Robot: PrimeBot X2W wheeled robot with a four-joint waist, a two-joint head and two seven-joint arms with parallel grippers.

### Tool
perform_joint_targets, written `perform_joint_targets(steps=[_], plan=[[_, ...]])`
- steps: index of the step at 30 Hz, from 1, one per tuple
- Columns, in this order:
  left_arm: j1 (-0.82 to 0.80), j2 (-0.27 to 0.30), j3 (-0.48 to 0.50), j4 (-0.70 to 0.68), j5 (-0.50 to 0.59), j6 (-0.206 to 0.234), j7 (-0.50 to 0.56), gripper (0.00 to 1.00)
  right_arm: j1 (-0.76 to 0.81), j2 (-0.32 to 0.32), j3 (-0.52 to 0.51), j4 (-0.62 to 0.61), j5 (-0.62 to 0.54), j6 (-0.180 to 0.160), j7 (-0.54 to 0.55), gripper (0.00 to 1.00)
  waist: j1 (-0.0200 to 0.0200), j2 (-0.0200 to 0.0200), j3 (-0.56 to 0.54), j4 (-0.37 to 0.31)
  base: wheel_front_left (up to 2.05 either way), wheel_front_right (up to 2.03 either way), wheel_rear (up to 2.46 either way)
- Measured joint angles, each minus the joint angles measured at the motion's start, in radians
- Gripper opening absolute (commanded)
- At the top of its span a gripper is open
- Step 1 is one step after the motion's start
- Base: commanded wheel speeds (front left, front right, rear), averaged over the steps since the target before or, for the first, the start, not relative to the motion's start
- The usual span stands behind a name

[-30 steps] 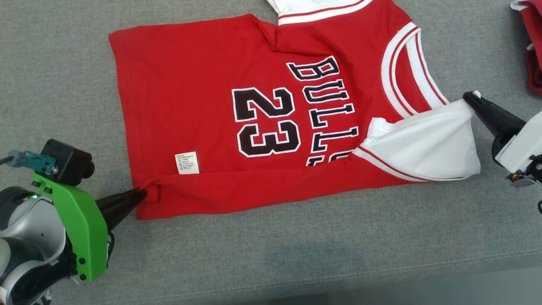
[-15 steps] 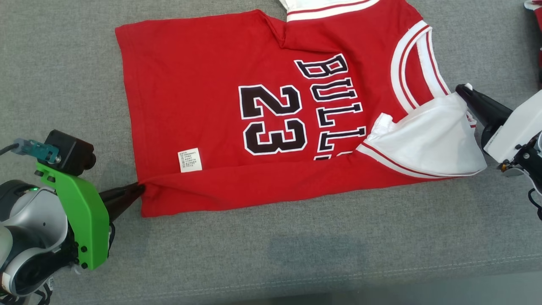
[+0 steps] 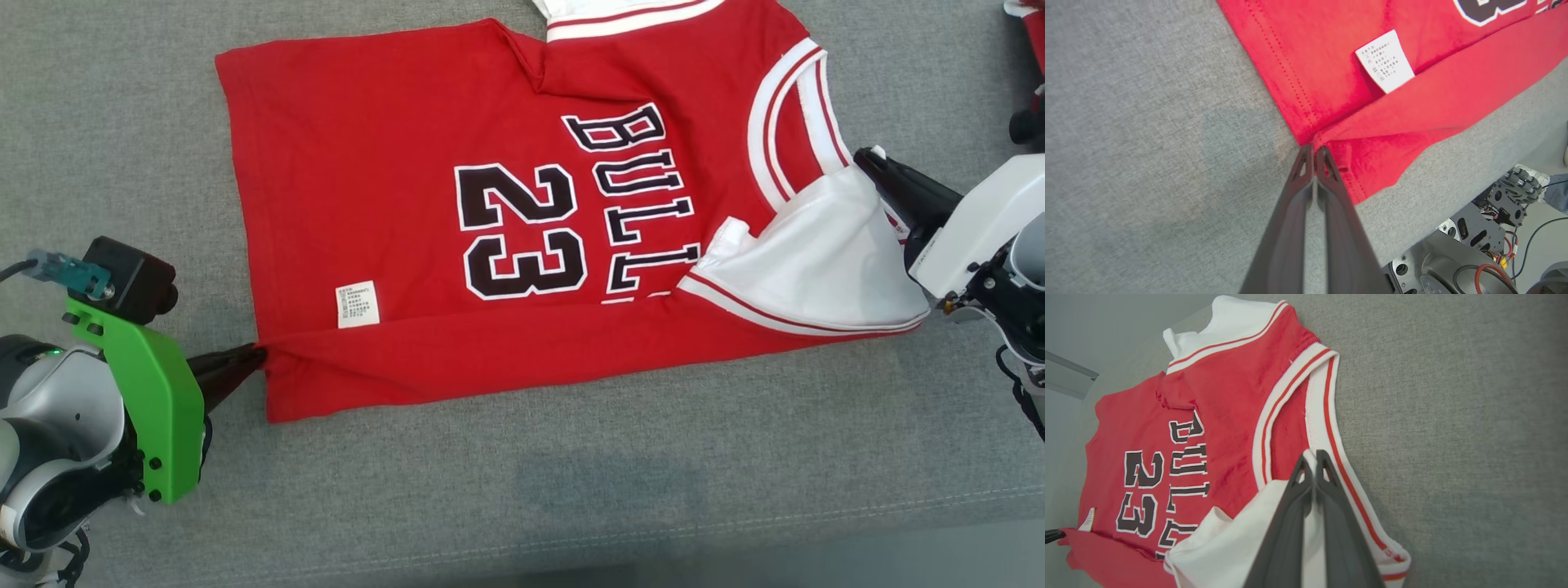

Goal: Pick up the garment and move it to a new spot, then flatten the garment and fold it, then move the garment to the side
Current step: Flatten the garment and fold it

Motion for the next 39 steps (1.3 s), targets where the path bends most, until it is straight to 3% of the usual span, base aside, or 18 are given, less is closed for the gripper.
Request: perform_joint_targets(steps=[5,6,7,8,9,11,12,13,20,25,32,39], plan=[[-0.026,-0.001,-0.001,0.01,0.025,0.0,0.0,0.0,-0.011,0.011,0.006,0.022,0.0,0.005,-0.008,0.0,0.0,0.0,0.001,-0.001,0.0,0.0,0.0],[-0.028,-0.001,-0.001,0.012,0.029,0.0,0.0,0.19,-0.012,0.012,0.007,0.026,0.0,0.008,-0.008,0.0,0.0,0.0,0.001,-0.001,0.0,0.0,0.0],[-0.029,-0.003,0.0,0.014,0.032,0.0,-0.002,0.46,-0.012,0.014,0.008,0.031,0.0,0.014,-0.009,0.0,0.0,0.0,0.0,-0.001,0.0,0.0,0.0],[-0.031,-0.007,0.0,0.016,0.038,0.0,-0.003,0.85,-0.014,0.016,0.009,0.035,0.0,0.014,-0.009,0.0,0.0,0.0,0.0,-0.001,0.0,0.0,0.0],[-0.033,-0.011,-0.001,0.018,0.041,0.0,-0.008,1.0,-0.015,0.019,0.01,0.039,0.0,0.014,-0.013,0.14,0.0,0.0,0.0,-0.002,0.0,0.0,0.0],[-0.038,-0.013,-0.001,0.021,0.049,0.0,-0.011,1.0,-0.021,0.024,0.01,0.047,-0.004,0.014,-0.029,0.63,0.0,0.0,-0.001,-0.002,0.0,0.0,0.0],[-0.038,-0.014,-0.001,0.025,0.049,0.0,-0.012,1.0,-0.026,0.025,0.01,0.051,-0.009,0.014,-0.034,0.63,0.0,0.0,-0.001,-0.003,0.0,0.0,0.0],[-0.038,-0.016,-0.001,0.03,0.049,0.0,-0.012,1.0,-0.03,0.026,0.009,0.053,-0.012,0.014,-0.041,1.0,0.0,0.0,-0.002,-0.003,0.0,0.0,0.0],[-0.039,-0.043,0.009,0.049,0.061,0.003,-0.062,1.0,-0.043,0.051,0.004,0.08,-0.03,0.023,-0.091,1.0,0.0,0.0,-0.015,-0.007,0.0,0.0,0.0],[-0.039,-0.063,0.095,0.057,0.084,0.046,-0.174,1.0,-0.042,0.029,-0.03,0.079,-0.1,0.022,-0.187,1.0,0.0,0.0,-0.035,-0.011,0.0,0.0,0.0],[0.125,-0.134,0.132,0.051,0.057,0.096,-0.29,1.0,0.165,-0.005,-0.013,0.062,-0.119,0.013,-0.218,1.0,0.0,0.0,-0.081,-0.012,0.0,0.0,0.0],[0.269,-0.139,0.135,0.034,0.046,0.106,-0.32,1.0,0.281,0.02,0.015,0.018,-0.101,0.014,-0.219,1.0,0.0,0.0,-0.113,-0.017,0.0,0.0,0.0]])
